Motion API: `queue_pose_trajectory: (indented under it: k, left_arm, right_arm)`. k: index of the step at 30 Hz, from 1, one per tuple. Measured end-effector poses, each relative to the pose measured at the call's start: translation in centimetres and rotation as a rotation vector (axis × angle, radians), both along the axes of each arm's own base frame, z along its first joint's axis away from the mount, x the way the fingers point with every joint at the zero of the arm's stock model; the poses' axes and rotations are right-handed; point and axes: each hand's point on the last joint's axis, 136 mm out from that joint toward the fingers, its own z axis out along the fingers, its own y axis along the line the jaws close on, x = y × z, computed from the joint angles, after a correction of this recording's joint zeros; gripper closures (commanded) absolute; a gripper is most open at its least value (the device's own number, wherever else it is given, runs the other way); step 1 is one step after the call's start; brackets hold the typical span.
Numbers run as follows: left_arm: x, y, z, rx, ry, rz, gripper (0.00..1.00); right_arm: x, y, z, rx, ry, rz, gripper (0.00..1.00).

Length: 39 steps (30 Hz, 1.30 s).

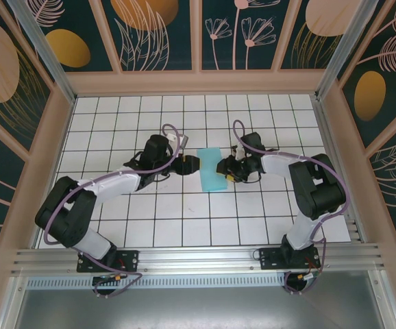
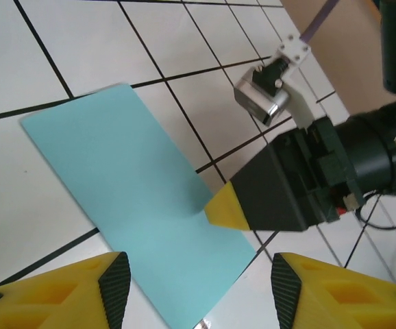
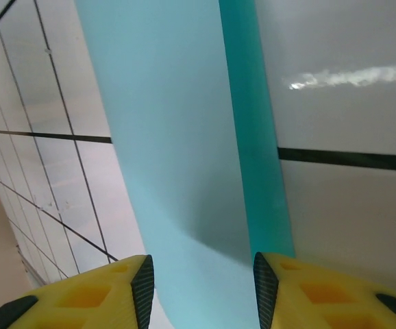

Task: Fold a paper plane with a square sheet of paper (fold left side to right side)
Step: Fold the triangle a second time at the center of the table.

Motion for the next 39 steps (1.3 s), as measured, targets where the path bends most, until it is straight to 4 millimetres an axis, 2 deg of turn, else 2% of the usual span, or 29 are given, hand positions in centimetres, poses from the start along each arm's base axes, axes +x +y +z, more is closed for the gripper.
queue_pose_trajectory:
  k: [8,13,18,29,34,39]
  left_arm:
    - [-2.6,-2.0,-1.0,0.127,-0.061,-0.078,0.38]
    - [-3.1,-2.9,-1.4,0.175,-0.088,-0.096,0.28]
    - [-3.5,-4.8,-1.7,0.209,-0.109,-0.108,0.22]
    - [-3.9,-9.1,-3.3,0.304,-0.111,-0.124,0.16]
    - [-4.1,-9.8,-5.4,0.386,-0.084,-0.111,0.14]
    - [-3.9,-9.6,-7.3,0.468,-0.060,-0.078,0.14]
  right_arm:
    - [1.9,1.0,2.5,0.070,-0.050,0.004,0.56]
    - [3.3,1.8,3.9,0.098,-0.078,0.017,0.58]
    - [4.2,2.1,3.9,0.107,-0.073,0.022,0.58]
    - [4.0,2.3,4.1,0.121,-0.063,0.031,0.59]
    - [4.0,2.4,4.1,0.125,-0.062,0.034,0.59]
    - [4.0,2.4,3.9,0.124,-0.057,0.034,0.59]
